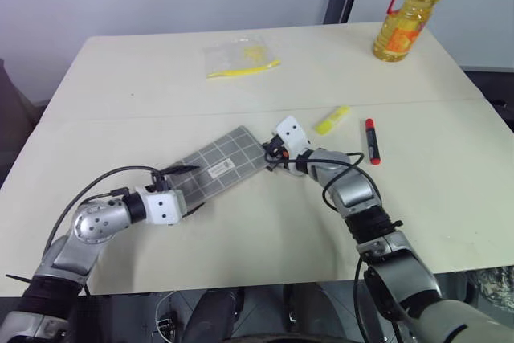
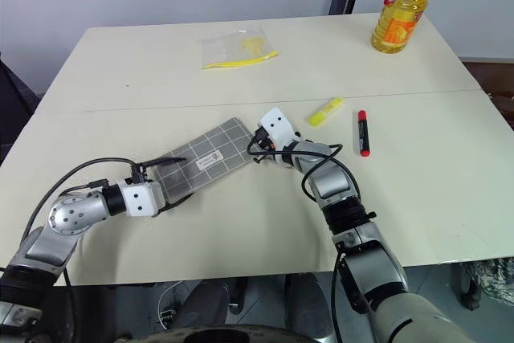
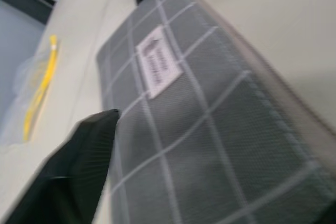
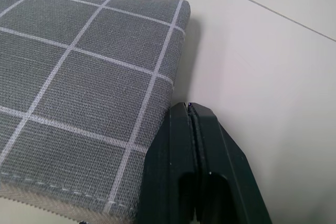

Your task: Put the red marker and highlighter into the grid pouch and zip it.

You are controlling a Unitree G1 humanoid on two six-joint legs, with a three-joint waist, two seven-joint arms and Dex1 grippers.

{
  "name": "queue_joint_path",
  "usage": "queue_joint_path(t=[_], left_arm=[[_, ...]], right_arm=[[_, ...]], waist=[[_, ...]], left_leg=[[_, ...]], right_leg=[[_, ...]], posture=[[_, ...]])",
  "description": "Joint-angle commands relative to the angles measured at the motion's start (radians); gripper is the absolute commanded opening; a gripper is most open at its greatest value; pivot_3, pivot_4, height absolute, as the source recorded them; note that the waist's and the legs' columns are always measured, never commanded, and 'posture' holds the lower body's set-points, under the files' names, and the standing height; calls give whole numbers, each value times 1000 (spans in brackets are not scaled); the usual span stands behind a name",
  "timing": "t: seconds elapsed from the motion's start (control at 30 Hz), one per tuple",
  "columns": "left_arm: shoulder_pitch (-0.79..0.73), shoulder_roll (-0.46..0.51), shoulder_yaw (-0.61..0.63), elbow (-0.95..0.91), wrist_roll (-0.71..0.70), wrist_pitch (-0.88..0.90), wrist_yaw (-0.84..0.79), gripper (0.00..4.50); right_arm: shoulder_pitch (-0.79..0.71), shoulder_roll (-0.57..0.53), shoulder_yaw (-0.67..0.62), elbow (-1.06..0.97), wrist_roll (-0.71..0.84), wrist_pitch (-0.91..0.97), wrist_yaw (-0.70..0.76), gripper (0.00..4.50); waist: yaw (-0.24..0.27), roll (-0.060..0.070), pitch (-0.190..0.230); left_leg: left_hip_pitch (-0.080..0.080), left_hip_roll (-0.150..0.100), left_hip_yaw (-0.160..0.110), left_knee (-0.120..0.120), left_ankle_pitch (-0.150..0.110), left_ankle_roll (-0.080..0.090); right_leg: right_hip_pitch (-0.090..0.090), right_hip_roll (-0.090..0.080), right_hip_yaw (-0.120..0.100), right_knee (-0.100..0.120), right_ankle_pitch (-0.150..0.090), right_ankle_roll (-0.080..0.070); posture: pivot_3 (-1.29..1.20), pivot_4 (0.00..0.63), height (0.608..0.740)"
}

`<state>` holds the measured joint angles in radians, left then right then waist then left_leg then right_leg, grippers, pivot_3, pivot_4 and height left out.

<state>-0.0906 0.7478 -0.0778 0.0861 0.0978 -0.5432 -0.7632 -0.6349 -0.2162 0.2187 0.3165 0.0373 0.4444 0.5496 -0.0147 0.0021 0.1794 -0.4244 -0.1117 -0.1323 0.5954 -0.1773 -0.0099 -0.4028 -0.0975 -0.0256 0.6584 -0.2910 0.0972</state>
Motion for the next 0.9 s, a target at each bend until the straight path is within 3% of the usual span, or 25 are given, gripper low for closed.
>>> queue_joint_path(t=[0.03, 0.17, 0.43, 0.57, 0.77, 0.9], left_arm=[[2, 6, 1, -1, -40, -25, -16, 2098], [4, -3, 11, -4, -64, -18, -11, 21], [16, -75, 41, -176, -228, 250, 5, 21], [-12, -154, 49, -248, -267, 416, 77, 0], [-34, -226, 55, -283, -286, 514, 124, 0], [-50, -252, 77, -294, -340, 564, 123, 0]], right_arm=[[1, -8, -17, -34, -3, -4, -7, 0], [1, -32, -56, -67, 2, -21, -26, 0], [22, -126, -184, -171, 14, -9, -98, 0], [23, -168, -244, -190, 32, 31, -103, 1241], [50, -200, -250, -239, 45, 18, -76, 4427], [109, -242, -280, -370, 130, 33, 24, 4473]], waist=[[0, 0, 0], [2, 0, 0], [1, 0, 0], [1, 0, 0], [0, 0, 0], [2, -1, 0]], left_leg=[[0, 0, 0, 0, 0, 0], [0, 0, 0, 0, 0, 0], [-1, 0, 0, 1, 1, -1], [-1, 0, 0, 1, 1, -2], [-1, 1, 0, 2, 2, -2], [-1, 1, 1, 2, 2, -2]], right_leg=[[0, 0, 0, 0, 0, 0], [-1, 0, 0, 1, 0, 0], [1, 0, 1, 4, 0, 0], [1, 0, 1, 5, 0, 0], [1, 1, 1, 6, 0, 0], [1, 1, 1, 6, 0, 0]], posture=[[0, 150, 740], [0, 150, 740], [0, 150, 740], [0, 150, 740], [0, 150, 740], [0, 150, 740]])
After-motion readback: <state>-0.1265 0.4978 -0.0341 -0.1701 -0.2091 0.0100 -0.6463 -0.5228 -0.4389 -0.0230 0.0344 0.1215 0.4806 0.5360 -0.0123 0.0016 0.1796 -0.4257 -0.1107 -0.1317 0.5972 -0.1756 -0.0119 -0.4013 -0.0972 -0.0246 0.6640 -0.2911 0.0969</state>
